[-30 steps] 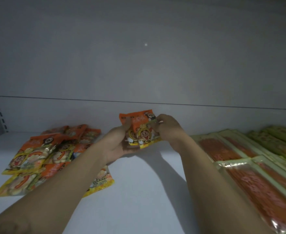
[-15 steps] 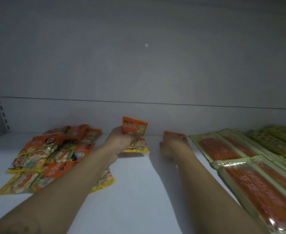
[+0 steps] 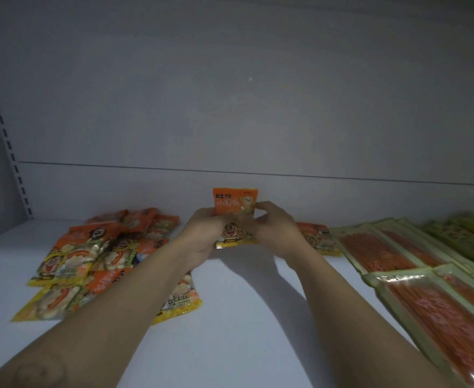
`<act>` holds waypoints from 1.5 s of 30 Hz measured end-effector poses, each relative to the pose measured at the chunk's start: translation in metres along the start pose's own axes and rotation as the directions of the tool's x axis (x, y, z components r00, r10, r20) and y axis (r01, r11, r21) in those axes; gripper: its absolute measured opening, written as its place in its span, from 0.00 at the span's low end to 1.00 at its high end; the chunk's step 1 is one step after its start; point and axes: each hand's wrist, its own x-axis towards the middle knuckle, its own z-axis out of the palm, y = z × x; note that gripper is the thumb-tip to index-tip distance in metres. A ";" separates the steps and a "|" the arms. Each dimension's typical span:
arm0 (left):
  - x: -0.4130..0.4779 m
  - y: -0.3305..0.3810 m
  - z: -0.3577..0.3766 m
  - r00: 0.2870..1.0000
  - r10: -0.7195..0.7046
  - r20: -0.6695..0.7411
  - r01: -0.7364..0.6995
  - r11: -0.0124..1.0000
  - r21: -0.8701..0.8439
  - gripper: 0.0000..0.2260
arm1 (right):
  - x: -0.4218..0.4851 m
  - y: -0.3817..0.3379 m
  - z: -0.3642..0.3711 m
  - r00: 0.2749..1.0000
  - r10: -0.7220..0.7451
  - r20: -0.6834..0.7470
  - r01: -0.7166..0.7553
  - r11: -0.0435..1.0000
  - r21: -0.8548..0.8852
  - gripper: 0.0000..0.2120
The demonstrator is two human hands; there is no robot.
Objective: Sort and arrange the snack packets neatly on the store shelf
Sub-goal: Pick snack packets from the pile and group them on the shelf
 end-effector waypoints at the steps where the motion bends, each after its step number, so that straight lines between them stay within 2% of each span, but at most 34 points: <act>1: 0.001 -0.001 -0.001 1.000 0.003 0.018 -0.004 0.999 0.032 0.07 | 0.000 0.001 0.004 1.000 -0.013 0.019 0.013 1.000 -0.003 0.24; 3: 0.005 -0.002 -0.004 0.999 0.042 0.023 -0.047 0.972 0.230 0.07 | 0.003 0.005 0.003 0.999 -0.014 -0.049 0.014 1.000 -0.006 0.23; 5: 0.009 -0.004 -0.009 0.996 0.093 0.006 -0.083 0.860 0.503 0.11 | 0.006 0.010 -0.004 0.991 0.013 -0.131 -0.025 0.996 -0.090 0.25; 6: 0.012 -0.006 -0.012 0.992 0.123 -0.011 -0.090 0.783 0.616 0.18 | 0.006 0.012 -0.007 0.988 0.035 -0.149 -0.063 0.979 -0.194 0.26; 8: 0.018 -0.008 -0.018 0.977 0.214 -0.007 -0.124 0.593 0.795 0.23 | 0.006 0.022 -0.011 0.982 0.071 -0.175 -0.149 0.859 -0.490 0.24; 10: 0.022 -0.011 -0.023 0.958 0.282 0.041 -0.174 0.466 0.867 0.20 | 0.008 0.027 -0.013 0.979 0.039 -0.201 -0.168 0.708 -0.686 0.25; 12: 0.024 -0.014 -0.026 0.949 0.303 0.094 -0.216 0.402 0.890 0.17 | 0.011 0.026 -0.011 0.985 -0.066 -0.163 -0.078 0.666 -0.742 0.27; 14: 0.024 -0.014 -0.027 0.946 0.295 0.133 -0.239 0.359 0.902 0.16 | 0.013 0.022 -0.005 0.995 -0.100 -0.019 0.049 0.638 -0.769 0.24; 17: 0.019 -0.015 -0.024 0.945 0.271 0.183 -0.265 0.310 0.913 0.15 | 0.010 0.027 0.006 0.982 0.088 0.169 0.076 0.634 -0.770 0.19; 22: 0.011 -0.014 -0.020 0.944 0.219 0.246 -0.295 0.231 0.927 0.14 | 0.011 0.029 -0.005 0.993 0.109 0.042 -0.026 0.559 -0.828 0.14; 27: 0.009 -0.014 -0.018 0.949 0.190 0.252 -0.291 0.215 0.932 0.14 | 0.012 0.028 -0.007 0.983 0.181 0.028 -0.078 0.550 -0.831 0.16; 35: 0.009 -0.013 -0.021 0.954 0.175 0.243 -0.274 0.181 0.945 0.15 | 0.013 0.029 -0.007 0.980 0.198 0.011 -0.103 0.556 -0.825 0.18; 38: 0.009 -0.012 -0.023 0.958 0.166 0.234 -0.262 0.175 0.949 0.15 | 0.014 0.022 0.000 0.998 0.058 0.017 -0.020 0.585 -0.811 0.18; 42: 0.009 -0.007 -0.028 0.959 0.199 0.202 -0.233 0.148 0.961 0.16 | 0.006 0.008 0.026 0.973 -0.214 0.083 0.211 0.686 -0.696 0.26; 45: 0.007 -0.001 -0.038 0.965 0.207 0.158 -0.185 0.113 0.976 0.17 | -0.003 -0.003 0.046 0.946 -0.293 0.141 0.313 0.709 -0.631 0.25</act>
